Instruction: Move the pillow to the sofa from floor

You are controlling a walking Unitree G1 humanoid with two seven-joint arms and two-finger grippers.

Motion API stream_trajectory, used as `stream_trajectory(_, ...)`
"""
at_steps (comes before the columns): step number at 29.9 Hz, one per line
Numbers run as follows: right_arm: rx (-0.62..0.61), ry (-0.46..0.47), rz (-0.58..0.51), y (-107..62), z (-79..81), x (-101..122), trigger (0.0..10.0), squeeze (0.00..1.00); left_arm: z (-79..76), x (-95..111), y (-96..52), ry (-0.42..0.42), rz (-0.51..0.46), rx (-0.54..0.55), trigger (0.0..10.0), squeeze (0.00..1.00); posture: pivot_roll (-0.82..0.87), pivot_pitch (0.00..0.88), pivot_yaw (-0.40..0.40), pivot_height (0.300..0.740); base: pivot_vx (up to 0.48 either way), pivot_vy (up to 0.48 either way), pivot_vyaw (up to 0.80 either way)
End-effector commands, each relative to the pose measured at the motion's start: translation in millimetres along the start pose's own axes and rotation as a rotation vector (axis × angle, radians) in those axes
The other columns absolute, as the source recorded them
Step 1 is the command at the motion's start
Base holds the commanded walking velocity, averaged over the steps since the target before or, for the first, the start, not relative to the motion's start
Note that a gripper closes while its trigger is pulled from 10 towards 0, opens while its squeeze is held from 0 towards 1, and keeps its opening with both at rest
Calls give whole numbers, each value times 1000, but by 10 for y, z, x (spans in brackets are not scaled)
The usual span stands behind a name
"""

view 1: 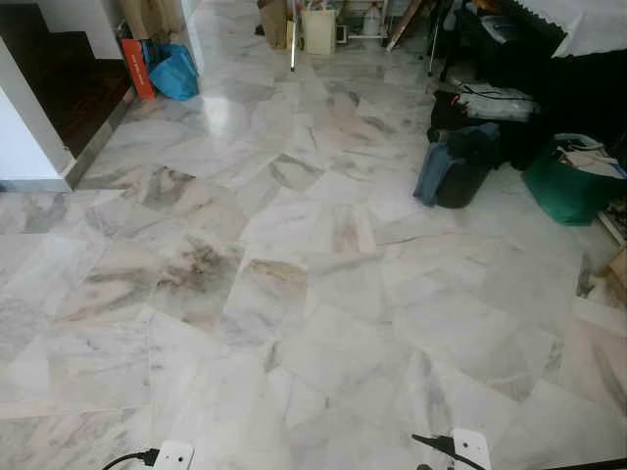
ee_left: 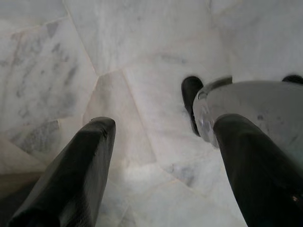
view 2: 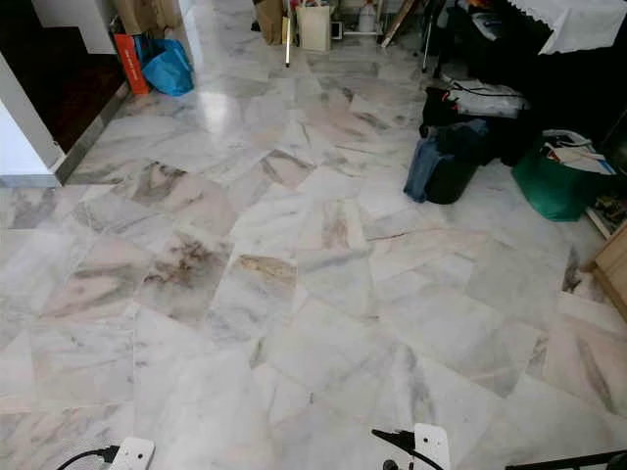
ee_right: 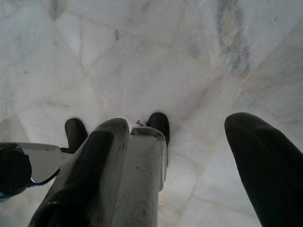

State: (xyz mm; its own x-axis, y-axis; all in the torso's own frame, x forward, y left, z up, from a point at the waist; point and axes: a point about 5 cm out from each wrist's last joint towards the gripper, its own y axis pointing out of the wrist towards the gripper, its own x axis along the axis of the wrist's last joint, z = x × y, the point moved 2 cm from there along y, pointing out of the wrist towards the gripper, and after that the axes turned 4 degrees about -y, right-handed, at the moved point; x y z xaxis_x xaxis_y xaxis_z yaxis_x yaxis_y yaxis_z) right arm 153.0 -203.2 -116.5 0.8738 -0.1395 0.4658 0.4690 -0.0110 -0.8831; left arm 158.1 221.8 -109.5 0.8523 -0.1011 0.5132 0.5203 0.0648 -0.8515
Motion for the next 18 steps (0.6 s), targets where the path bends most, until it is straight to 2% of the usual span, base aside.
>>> stream_trajectory(1,-7,21,-4,-2,3,-16,10000,0,44,-9,-15,-25,-28,20,10000,0,70,35,22,740,0,0,0)
stream_trajectory(6,-8,23,-5,-2,10,-24,10000,0,58,53,-26,-75,-100,27,10000,0,69,37,27,740,0,0,0)
stream_trajectory(9,-5,21,-6,-1,18,-24,10000,0,66,99,-34,-67,-141,28,10000,0,75,38,28,740,0,0,0)
stream_trajectory(10,-5,22,-6,-1,21,-24,10000,0,34,400,4,-64,-224,18,10000,0,72,38,29,740,0,0,0)
stream_trajectory(11,-5,24,-7,-1,22,-25,10000,0,-32,913,28,-57,-348,-1,10000,0,72,38,29,740,0,0,0)
stream_trajectory(12,-4,26,-8,-1,23,-24,10000,0,-69,1162,18,-53,-409,-10,10000,0,72,38,29,740,0,0,0)
stream_trajectory(14,-4,29,-11,-1,23,-22,10000,0,-125,1467,-19,-56,-493,-27,10000,0,68,34,32,740,0,0,0)
stream_trajectory(18,-7,29,-13,-2,13,-17,10000,0,-204,1780,-96,-70,-609,-46,10000,0,71,32,29,740,0,0,0)
